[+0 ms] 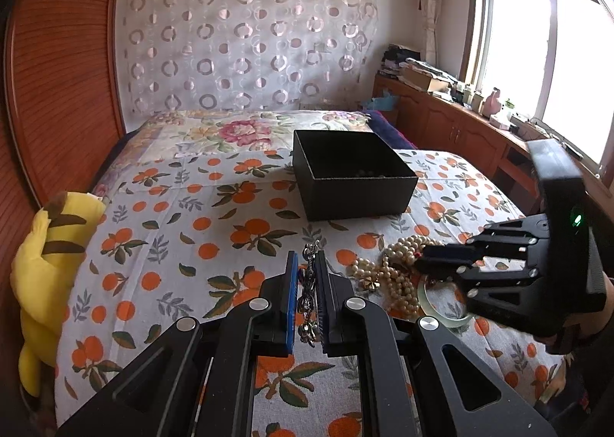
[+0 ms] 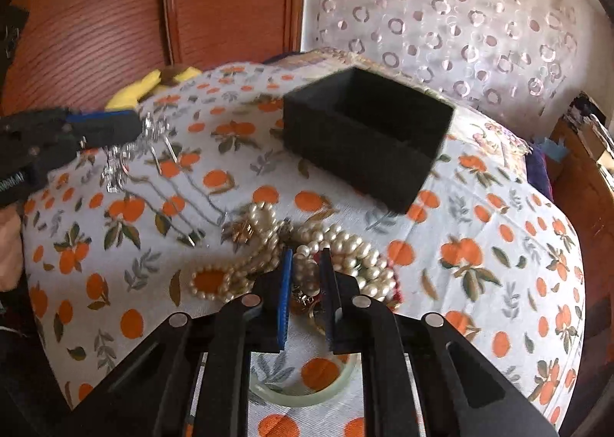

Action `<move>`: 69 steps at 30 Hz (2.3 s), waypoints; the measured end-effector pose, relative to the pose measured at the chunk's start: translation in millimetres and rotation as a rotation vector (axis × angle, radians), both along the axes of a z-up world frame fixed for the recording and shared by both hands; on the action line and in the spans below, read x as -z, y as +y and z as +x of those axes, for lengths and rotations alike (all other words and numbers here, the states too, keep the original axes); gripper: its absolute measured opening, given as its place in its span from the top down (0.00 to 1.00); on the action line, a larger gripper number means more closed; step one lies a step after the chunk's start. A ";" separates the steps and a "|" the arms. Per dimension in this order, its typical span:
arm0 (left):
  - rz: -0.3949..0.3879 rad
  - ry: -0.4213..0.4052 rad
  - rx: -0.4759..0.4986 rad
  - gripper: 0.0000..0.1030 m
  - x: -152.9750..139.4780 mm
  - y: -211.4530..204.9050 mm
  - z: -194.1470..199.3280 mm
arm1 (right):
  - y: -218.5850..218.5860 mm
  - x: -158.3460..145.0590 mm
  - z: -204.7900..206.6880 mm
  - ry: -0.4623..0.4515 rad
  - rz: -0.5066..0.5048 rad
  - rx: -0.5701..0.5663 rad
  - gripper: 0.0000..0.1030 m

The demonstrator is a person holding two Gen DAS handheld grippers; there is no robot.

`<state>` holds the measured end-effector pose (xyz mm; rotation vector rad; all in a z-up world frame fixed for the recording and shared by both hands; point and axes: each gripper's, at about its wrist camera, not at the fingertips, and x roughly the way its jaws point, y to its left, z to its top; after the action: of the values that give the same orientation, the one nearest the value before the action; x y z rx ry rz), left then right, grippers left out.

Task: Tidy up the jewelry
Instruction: 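Grasp the pearl necklace with the right tool while the left tool holds the comb, then carry the comb and pearl necklace into the black box and open both tools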

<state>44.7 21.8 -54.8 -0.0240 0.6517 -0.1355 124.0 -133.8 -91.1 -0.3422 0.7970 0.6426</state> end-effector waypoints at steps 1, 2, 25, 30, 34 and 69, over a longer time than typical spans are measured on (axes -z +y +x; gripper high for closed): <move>0.000 -0.003 -0.001 0.92 -0.5 0.3 0.2 | -3.5 -5.2 0.2 -0.008 0.016 0.006 0.85; -0.001 -0.007 -0.002 0.92 -1.4 0.7 0.7 | -6.4 -10.1 0.8 -0.014 0.030 0.010 0.85; 0.010 -0.053 0.027 0.92 -17.6 -10.7 9.8 | -24.6 -20.5 22.7 0.031 0.088 0.030 0.76; 0.005 -0.045 0.025 0.92 -13.8 -9.1 11.2 | -13.3 -2.1 22.6 0.076 0.078 0.020 0.67; 0.007 -0.046 0.025 0.92 -13.6 -9.1 11.3 | -10.3 10.0 28.3 0.095 0.041 0.039 0.72; 0.006 -0.110 0.012 0.92 -49.0 -8.9 47.9 | -47.0 -154.6 42.3 -0.212 0.239 0.060 0.92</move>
<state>92.6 12.9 -5.8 -0.0067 0.5423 -0.1453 166.3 -180.8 63.5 -0.1639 0.5191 0.6264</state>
